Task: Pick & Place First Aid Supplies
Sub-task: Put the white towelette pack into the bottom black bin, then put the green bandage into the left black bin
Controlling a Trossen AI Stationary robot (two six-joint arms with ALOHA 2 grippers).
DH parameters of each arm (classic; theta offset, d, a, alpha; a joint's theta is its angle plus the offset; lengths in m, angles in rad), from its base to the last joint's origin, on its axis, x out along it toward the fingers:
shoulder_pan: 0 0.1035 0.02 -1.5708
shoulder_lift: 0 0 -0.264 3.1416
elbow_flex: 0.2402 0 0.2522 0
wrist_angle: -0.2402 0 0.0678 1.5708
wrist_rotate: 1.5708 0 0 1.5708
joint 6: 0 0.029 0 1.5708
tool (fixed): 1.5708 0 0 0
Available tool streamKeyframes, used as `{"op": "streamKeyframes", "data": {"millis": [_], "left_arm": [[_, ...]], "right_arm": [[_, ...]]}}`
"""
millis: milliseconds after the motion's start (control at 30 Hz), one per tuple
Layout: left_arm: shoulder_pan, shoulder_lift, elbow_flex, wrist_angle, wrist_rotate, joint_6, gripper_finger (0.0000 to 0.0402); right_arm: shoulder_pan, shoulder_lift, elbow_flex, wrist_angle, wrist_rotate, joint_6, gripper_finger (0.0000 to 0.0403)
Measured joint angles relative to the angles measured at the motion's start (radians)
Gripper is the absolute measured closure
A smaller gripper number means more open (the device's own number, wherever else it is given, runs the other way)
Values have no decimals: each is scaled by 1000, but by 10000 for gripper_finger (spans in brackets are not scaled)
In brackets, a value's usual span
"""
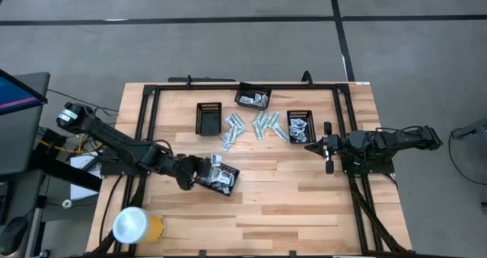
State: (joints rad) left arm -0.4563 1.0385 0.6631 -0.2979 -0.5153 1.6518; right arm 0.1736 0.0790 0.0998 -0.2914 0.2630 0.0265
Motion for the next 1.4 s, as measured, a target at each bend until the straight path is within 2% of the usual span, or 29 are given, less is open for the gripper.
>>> {"op": "streamKeyframes", "data": {"millis": [400,800,967,1167,1400], "left_arm": [[-108,1,0,0,41,-86,396],[-110,12,-2,-4,101,-96,392],[-92,12,-4,-12,100,-38,389],[-74,12,-4,-31,134,-36,360],[-73,12,-4,-32,123,-34,315]], "right_arm": [[0,0,0,0,0,0,395],[0,0,0,0,0,0,395],[0,0,0,0,0,0,395],[0,0,0,0,0,0,395],[0,0,0,0,0,0,395]]}}
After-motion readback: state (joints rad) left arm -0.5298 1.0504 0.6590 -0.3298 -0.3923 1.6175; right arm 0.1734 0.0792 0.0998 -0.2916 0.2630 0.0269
